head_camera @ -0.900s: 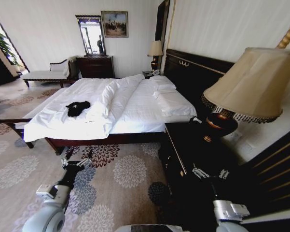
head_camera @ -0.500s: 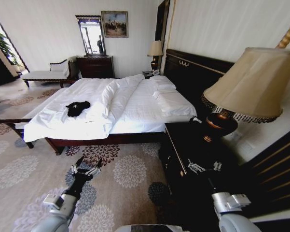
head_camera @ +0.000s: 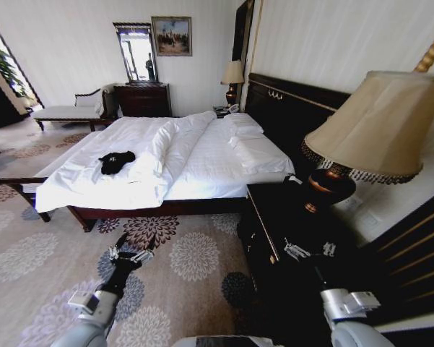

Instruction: Fold the clothes on the bed.

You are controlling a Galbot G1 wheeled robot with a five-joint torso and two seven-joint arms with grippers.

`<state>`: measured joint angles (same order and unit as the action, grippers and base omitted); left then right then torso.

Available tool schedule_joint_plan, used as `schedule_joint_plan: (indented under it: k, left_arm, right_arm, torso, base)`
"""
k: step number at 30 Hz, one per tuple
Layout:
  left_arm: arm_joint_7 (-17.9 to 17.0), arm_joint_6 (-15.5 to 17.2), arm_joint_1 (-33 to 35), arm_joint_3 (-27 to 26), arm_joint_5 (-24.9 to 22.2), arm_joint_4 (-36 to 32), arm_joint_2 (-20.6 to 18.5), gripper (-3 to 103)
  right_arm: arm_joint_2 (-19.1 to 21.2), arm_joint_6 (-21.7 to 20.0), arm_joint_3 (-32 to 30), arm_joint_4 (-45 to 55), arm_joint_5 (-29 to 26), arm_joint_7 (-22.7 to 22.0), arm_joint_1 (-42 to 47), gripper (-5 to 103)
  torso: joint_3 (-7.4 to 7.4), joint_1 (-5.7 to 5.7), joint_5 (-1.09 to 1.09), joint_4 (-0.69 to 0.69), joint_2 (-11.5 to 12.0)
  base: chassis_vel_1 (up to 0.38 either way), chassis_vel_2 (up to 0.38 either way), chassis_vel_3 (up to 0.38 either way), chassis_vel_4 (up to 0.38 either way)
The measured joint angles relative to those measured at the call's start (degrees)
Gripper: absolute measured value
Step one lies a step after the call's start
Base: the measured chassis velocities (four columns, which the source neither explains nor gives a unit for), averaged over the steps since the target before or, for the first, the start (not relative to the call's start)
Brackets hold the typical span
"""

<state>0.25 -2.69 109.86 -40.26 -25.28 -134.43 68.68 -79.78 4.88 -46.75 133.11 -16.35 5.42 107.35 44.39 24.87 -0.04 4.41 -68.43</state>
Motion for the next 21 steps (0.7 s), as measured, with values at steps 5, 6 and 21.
schedule_joint_plan:
  k: [5,6,21]
  left_arm:
    - [0.0,-0.1,0.3,-0.9,-0.6,0.2,0.0,100]
    - [-0.1,-0.1,0.3,-1.1,-0.7,0.2,-0.1,100]
    - [-1.1,1.0,-0.6,0.9,0.2,0.4,-0.5,100]
  right_arm:
    - [-0.7,0.7,1.0,-0.5,2.1,0.3,0.3,100]
    - [-0.8,0.9,1.2,-0.6,2.6,0.4,0.3,100]
    - [-1.9,2.1,1.9,-2.2,4.0,0.7,0.6,100]
  torso:
    - [0.00,0.00,0.00,0.00,0.0]
    - [0.00,0.00,0.00,0.00,0.0]
    - [0.00,0.00,0.00,-0.01,0.0]
  base:
    - [0.000,0.000,0.000,0.000]
    - [0.000,0.000,0.000,0.000]
    - [-0.040,0.045,0.036,-0.044]
